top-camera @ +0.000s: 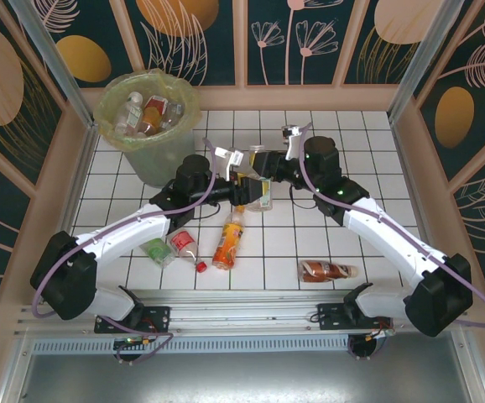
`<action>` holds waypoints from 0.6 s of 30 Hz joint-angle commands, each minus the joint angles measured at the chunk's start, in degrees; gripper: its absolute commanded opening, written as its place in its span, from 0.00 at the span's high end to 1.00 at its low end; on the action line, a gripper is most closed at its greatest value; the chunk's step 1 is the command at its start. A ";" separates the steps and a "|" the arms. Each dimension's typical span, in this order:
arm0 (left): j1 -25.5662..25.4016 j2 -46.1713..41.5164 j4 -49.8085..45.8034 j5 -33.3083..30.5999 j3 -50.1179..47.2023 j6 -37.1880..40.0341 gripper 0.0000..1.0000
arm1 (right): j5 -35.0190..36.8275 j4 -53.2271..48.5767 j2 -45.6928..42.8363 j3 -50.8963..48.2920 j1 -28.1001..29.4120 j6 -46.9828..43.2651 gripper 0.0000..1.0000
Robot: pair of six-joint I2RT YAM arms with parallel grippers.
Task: Put the plastic bottles in the bin
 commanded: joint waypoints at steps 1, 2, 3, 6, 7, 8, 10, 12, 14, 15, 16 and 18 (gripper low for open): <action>-0.40 -0.23 0.14 -0.24 1.66 -0.27 0.45 | 0.28 1.72 -2.51 0.67 0.36 -0.95 0.52; -0.40 -0.46 0.12 -0.59 1.70 -0.08 0.45 | 0.27 2.09 -2.82 0.43 0.36 -0.96 0.47; -0.40 -0.57 -0.23 -0.88 1.79 0.22 0.46 | 0.25 2.35 -3.11 0.22 0.38 -0.94 0.39; -0.38 -1.13 -3.29 -2.79 1.80 2.08 0.46 | 1.13 2.58 -4.51 -0.48 0.36 -1.32 0.20; -0.38 -1.26 -4.48 -3.72 3.63 2.65 0.46 | 1.27 2.53 -5.00 -0.74 0.22 -1.59 0.16; -0.39 -1.43 -5.94 -4.60 4.16 3.34 0.47 | 1.57 2.41 -5.56 -0.97 0.21 -1.79 0.10; -0.39 -1.62 -8.83 -6.13 5.60 4.50 0.47 | 1.75 2.04 -6.73 -1.34 0.04 -2.62 0.04; -0.31 -1.54 -12.36 -7.69 7.85 5.91 0.46 | 2.26 1.11 -7.74 -1.58 -0.04 -3.51 0.01; -0.23 -1.29 -15.88 -9.63 10.33 7.28 0.46 | 2.67 0.37 -8.86 -2.08 -0.14 -4.50 0.01; -0.14 -1.18 -17.87 -10.79 11.84 8.29 0.46 | 3.21 0.02 -9.64 -2.34 -0.18 -4.87 0.01; 0.09 -1.05 -19.52 -11.74 13.21 9.16 0.46 | 3.67 -0.26 -10.30 -2.72 -0.14 -5.38 0.01; 1.14 -0.47 -23.13 -13.01 17.03 11.43 0.46 | 4.95 -0.86 -11.74 -3.53 -0.18 -6.27 0.01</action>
